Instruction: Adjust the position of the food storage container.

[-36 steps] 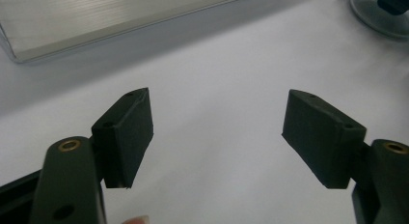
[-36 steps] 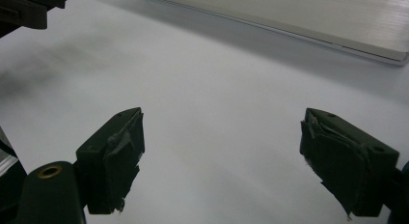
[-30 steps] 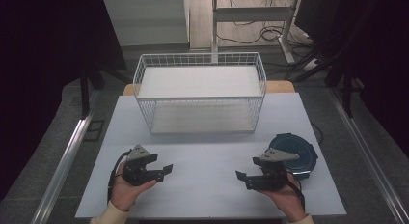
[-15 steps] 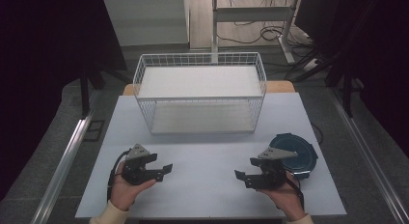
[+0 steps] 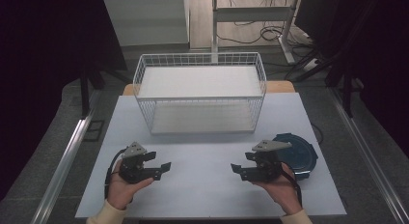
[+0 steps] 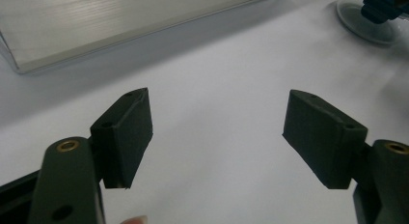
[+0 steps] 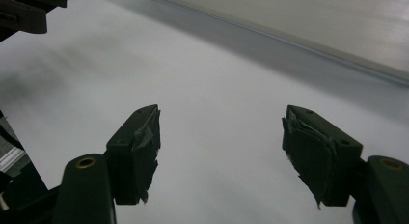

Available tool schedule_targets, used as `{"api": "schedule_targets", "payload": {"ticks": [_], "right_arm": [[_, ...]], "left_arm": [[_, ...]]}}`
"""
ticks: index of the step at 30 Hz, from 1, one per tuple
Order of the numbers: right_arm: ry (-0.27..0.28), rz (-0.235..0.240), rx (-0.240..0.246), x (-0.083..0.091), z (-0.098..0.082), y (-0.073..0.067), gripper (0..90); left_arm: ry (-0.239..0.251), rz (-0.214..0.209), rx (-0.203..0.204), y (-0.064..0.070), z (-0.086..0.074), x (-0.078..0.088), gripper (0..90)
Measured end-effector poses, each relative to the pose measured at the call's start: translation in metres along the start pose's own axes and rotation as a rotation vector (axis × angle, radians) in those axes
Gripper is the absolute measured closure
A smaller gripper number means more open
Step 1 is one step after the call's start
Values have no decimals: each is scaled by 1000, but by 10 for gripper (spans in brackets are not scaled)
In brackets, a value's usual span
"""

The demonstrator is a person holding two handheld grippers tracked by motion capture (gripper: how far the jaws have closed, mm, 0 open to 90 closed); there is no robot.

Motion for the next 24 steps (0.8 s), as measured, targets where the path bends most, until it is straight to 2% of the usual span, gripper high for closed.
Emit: {"api": "schedule_targets", "payload": {"ticks": [3, 4, 7, 16, 19, 24], "right_arm": [[-2, -11, 16, 2, 6, -1, 294], [-2, -10, 30, 4, 13, 0, 329], [-12, -16, 42, 7, 18, 5, 340], [2, -46, 18, 22, 19, 30, 368], [-7, -65, 19, 24, 18, 36, 386], [4, -69, 13, 30, 20, 40, 404]], "left_arm": [[-4, -3, -5, 0, -1, 0, 250], [-6, -5, 0, 1, -1, -1, 249], [-7, -5, 4, 0, -2, -1, 248], [-23, -3, 8, 1, -4, -5, 251], [-25, -7, 7, 3, -4, -6, 251], [-34, -23, 3, 6, -6, -10, 250]]}}
Point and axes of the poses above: each handheld gripper's, and its own axes: x roughly backward along the jaws, z roughly out of its top, y roughly to its right, the point moved 4 cm from there along -x, roughly forward along the jaws, and after that the axes turned 15 degrees about -x, right-handed, at the moved point
